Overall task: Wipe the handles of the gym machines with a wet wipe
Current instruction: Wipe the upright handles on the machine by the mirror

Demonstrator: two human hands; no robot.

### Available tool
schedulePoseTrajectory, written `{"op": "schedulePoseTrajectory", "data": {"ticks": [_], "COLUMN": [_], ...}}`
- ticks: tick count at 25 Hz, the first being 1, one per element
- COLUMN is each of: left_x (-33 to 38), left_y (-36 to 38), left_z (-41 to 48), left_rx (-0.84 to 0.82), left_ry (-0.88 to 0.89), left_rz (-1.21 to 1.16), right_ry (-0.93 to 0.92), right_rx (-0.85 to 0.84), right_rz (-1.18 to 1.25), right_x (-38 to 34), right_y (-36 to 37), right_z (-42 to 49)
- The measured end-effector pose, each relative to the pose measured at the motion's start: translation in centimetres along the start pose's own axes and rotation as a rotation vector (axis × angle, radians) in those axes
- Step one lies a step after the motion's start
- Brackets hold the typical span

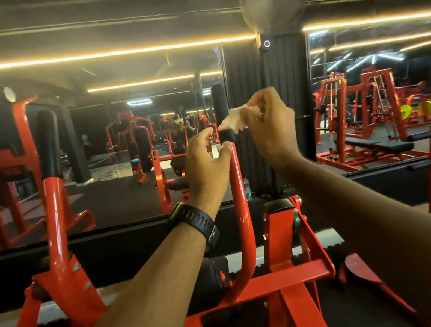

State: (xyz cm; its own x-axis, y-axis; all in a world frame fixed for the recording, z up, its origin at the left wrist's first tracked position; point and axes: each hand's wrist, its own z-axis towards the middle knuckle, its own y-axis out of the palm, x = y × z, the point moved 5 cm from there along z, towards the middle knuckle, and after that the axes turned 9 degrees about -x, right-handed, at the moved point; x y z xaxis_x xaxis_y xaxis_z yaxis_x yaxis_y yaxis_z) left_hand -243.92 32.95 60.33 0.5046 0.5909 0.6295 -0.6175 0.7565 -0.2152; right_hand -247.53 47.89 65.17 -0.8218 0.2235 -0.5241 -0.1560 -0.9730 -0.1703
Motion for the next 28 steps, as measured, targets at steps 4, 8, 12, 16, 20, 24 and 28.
{"op": "schedulePoseTrajectory", "data": {"ticks": [4, 8, 12, 16, 20, 24, 28], "left_x": [-1.1, -2.8, -5.2, -4.7, -4.7, -4.7, -4.5], "left_y": [3.0, 5.2, 6.3, 6.5, 6.5, 6.8, 6.6], "left_z": [0.0, -0.5, -1.8, -1.2, -0.2, -0.6, -1.0], "left_rx": [-0.177, -0.226, -0.285, -0.237, -0.181, -0.185, -0.137], "left_ry": [0.009, 0.070, -0.001, 0.029, 0.032, -0.019, 0.035], "left_rz": [0.099, 0.174, 0.237, 0.222, 0.233, 0.231, 0.278], "right_ry": [-0.066, -0.069, -0.099, 0.030, -0.186, -0.498, -0.959], "right_rx": [-0.070, -0.207, -0.182, -0.122, -0.230, -0.219, -0.480], "right_rz": [-0.108, -0.240, -0.193, -0.105, -0.138, -0.346, -0.563], "right_x": [0.9, 3.1, 4.3, 4.6, 5.4, 6.0, 6.4], "right_y": [2.7, 5.7, 6.2, 6.3, 6.0, 6.1, 5.8], "right_z": [2.0, 1.2, 0.6, 3.2, 1.5, 5.5, 5.8]}}
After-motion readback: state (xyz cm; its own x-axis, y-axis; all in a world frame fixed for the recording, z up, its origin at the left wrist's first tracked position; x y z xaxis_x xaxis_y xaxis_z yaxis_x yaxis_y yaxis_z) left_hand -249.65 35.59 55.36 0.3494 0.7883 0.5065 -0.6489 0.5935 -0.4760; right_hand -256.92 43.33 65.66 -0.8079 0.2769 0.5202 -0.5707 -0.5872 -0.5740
